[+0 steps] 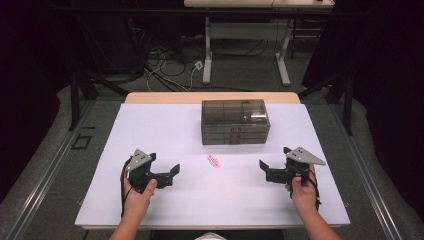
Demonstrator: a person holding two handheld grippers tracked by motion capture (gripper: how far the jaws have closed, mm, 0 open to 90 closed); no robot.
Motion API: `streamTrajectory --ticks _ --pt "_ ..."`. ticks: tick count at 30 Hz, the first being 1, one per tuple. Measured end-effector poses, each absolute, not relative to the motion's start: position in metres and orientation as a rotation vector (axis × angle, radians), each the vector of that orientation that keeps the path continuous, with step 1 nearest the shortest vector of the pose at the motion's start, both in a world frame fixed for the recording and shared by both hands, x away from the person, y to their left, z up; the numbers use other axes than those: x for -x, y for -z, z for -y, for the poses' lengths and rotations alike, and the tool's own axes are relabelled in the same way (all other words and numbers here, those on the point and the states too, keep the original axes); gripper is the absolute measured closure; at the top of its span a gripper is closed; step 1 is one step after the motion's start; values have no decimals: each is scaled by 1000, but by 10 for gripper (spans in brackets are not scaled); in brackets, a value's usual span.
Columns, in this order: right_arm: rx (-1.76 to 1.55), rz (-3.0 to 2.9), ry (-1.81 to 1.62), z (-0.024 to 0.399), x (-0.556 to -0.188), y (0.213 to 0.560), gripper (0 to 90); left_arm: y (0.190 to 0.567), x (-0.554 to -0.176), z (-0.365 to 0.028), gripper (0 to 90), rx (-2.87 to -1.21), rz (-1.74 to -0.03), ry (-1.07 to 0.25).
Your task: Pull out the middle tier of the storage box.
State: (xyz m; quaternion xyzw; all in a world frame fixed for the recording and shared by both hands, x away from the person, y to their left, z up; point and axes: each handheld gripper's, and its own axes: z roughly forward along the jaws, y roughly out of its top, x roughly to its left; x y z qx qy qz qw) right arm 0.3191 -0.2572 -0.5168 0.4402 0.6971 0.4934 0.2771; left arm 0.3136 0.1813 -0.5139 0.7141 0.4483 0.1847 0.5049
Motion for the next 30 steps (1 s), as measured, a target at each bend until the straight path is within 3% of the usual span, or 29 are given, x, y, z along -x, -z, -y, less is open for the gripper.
streamTrajectory --ticks 5,14,30 --pt "-1183 -1868 -1307 259 -318 519 0 511 -316 -175 4 -1713 -1129 -493" --pt "-1222 -1855 -1298 261 -320 519 0 503 -313 -171 6 -1657 -1112 -420" --pt "-1207 -1867 -1286 256 -319 520 0 491 -342 -133 15 -1736 -1089 -345"
